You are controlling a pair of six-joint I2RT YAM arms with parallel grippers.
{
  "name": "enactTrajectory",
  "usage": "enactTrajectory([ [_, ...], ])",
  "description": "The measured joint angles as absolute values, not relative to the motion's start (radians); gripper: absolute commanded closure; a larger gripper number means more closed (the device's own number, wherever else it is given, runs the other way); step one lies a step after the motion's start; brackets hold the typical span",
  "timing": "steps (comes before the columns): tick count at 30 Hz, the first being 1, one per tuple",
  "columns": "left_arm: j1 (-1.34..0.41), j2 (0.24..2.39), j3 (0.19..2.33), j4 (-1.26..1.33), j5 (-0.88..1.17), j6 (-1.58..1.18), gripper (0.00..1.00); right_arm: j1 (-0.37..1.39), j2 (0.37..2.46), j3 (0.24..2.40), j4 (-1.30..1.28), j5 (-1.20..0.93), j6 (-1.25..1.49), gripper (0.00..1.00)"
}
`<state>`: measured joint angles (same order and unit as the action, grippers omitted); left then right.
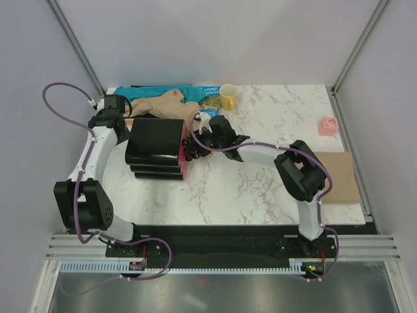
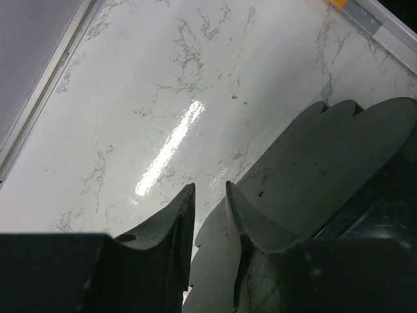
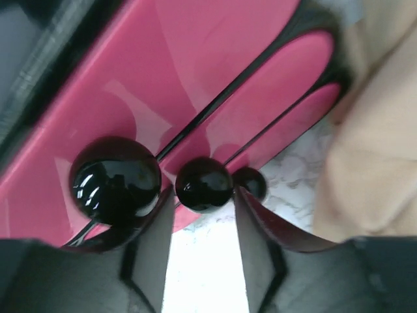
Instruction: Fold and stack the t-shirts
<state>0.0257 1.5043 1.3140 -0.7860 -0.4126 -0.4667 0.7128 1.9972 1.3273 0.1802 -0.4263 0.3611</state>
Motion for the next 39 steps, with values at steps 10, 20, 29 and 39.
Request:
enactTrajectory([
  [10,0.017,1.504,1.315,-0.764,-0.451,-0.465,0.98,0.838,2.057,1.362,0.109,-0.403,0.341,0.92],
  [20,0.017,1.449,1.317,-0.733,-0.548,-0.462,0.98,1.002,2.112,1.458,0.128,-0.421,0.381,1.00],
  [29,0.004,1.433,1.309,-0.726,-0.540,-0.463,0.79,1.200,2.140,1.497,0.153,-0.473,0.394,0.77],
  [39,-0.013,1.313,1.287,-0.789,-0.464,-0.464,0.66,1.083,1.778,1.311,0.008,-0.229,0.236,0.63],
])
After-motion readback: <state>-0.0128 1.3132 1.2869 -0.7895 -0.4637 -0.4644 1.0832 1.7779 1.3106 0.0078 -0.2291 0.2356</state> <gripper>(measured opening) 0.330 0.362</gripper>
